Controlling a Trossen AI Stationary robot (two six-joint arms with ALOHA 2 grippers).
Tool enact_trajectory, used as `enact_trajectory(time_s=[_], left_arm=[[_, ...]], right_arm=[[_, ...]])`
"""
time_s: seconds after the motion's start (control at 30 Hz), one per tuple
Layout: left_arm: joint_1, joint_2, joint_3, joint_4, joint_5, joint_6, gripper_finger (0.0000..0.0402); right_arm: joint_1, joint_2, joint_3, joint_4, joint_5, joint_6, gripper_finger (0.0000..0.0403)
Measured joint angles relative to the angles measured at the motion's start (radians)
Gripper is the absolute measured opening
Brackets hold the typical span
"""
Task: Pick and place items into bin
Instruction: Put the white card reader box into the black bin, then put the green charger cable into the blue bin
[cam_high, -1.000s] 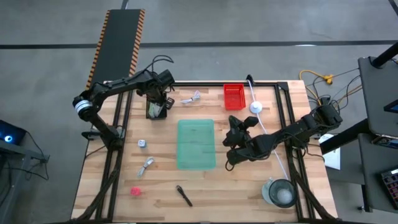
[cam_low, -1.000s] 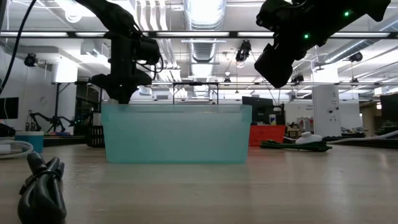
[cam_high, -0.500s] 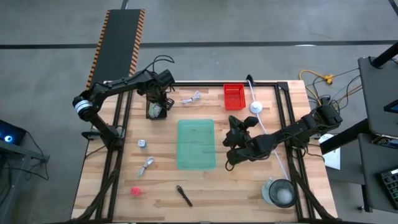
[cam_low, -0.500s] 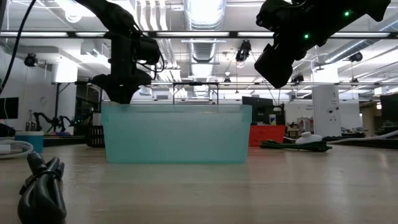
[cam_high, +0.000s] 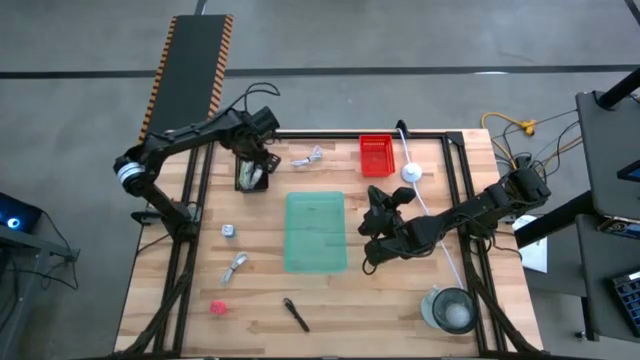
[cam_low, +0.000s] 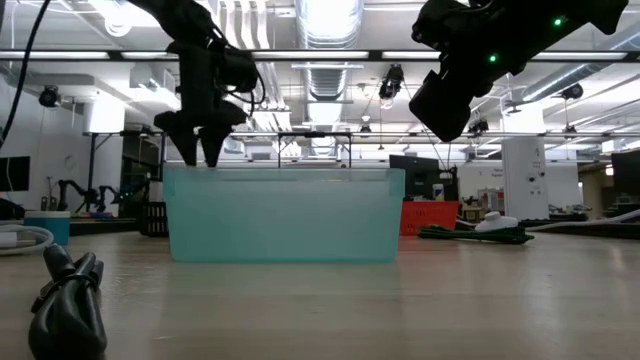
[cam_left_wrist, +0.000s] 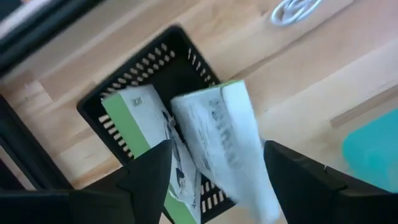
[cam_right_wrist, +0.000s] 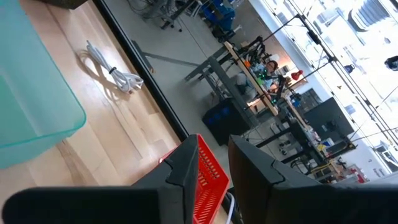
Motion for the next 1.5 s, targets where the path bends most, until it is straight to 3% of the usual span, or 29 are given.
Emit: enact_trajectory(time_s=[0.4, 0.73, 1.03, 1.23, 1.4, 1.5], left_arm=[[0.000, -0.083, 0.066, 0.007, -0.001, 0.004, 0.0238], [-0.084, -0.258, 0.014, 0.127, -0.001, 0.026, 0.0238], [-0.282, -0.428, -0.180, 0.552, -0.001, 0.216, 0.0238], [-0.353, -0.517, -0.367, 0.810, -0.001, 0.284, 0.0238], [-0.389, -0.565, -0.602, 1.190, 0.007, 0.370, 0.0238], [-0.396, -0.572, -0.722, 1.404, 0.072, 0.382, 0.0238]], right_arm=[[0.000, 0.000, 0.000, 0.000, 0.000, 0.000, 0.0079], [0.000, 0.000, 0.000, 0.000, 0.000, 0.000, 0.0072], [0.000, 0.000, 0.000, -0.001, 0.000, 0.031, 0.0078], [0.012, 0.000, 0.000, 0.002, -0.002, 0.035, 0.0072], [0.011, 0.000, 0.000, 0.002, -0.003, 0.057, 0.0070], [0.011, 0.000, 0.000, 0.003, -0.030, 0.089, 0.0073]])
